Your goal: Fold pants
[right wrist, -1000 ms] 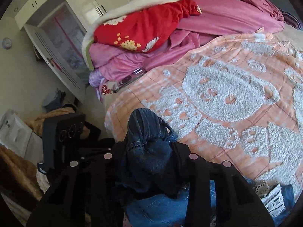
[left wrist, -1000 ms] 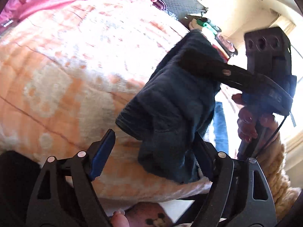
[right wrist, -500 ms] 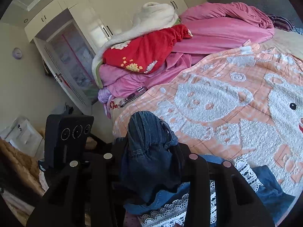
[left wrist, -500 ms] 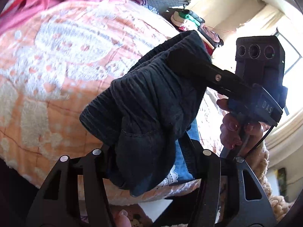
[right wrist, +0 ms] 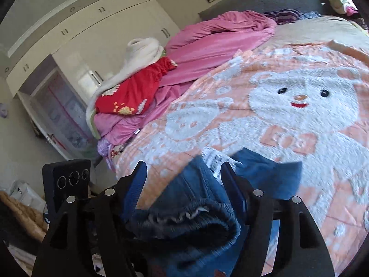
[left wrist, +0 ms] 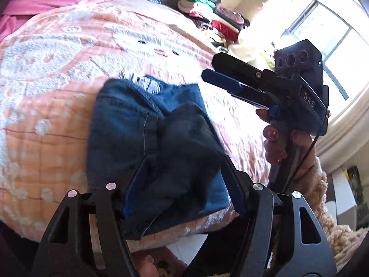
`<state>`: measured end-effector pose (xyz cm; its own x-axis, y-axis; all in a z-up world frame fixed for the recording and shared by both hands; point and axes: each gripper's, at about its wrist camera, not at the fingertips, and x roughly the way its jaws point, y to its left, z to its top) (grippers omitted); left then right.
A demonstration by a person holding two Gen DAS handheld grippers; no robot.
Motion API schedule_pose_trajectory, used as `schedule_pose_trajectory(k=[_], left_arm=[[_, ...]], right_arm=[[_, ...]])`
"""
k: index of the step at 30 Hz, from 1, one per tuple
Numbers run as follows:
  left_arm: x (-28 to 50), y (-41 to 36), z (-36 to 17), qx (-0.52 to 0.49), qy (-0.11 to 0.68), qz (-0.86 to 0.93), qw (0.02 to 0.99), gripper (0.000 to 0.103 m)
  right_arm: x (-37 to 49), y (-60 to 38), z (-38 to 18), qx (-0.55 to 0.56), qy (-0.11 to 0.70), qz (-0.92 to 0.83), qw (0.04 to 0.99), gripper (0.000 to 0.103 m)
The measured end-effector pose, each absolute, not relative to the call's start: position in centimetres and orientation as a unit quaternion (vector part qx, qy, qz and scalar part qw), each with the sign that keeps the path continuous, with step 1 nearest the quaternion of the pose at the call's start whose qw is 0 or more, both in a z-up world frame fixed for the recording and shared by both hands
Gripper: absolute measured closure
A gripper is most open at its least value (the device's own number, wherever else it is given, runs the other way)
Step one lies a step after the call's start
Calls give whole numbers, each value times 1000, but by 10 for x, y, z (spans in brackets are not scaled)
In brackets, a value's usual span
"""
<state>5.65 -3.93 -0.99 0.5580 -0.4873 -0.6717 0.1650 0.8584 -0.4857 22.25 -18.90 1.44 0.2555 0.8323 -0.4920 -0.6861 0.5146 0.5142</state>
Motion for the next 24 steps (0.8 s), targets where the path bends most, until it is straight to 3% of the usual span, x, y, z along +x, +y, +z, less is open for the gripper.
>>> schedule_pose_trajectory(k=[8,12,17,24], left_arm=[[38,-62,-23,-143,453,-193,859,46],[39,-67,-28,-132,460,-190,857,46],[37,-62,-23,-135,459,-193,857,46],[35,-47,-2,-107,438,-151,880,46]], right_arm=[[197,-177,3,11,388,441,810,36],[191,-163,-30,-117,434,368,814,37],[195,-175,-49,-78,454,371,807,37],[198,-172,-5,-55,413,393,820,36]])
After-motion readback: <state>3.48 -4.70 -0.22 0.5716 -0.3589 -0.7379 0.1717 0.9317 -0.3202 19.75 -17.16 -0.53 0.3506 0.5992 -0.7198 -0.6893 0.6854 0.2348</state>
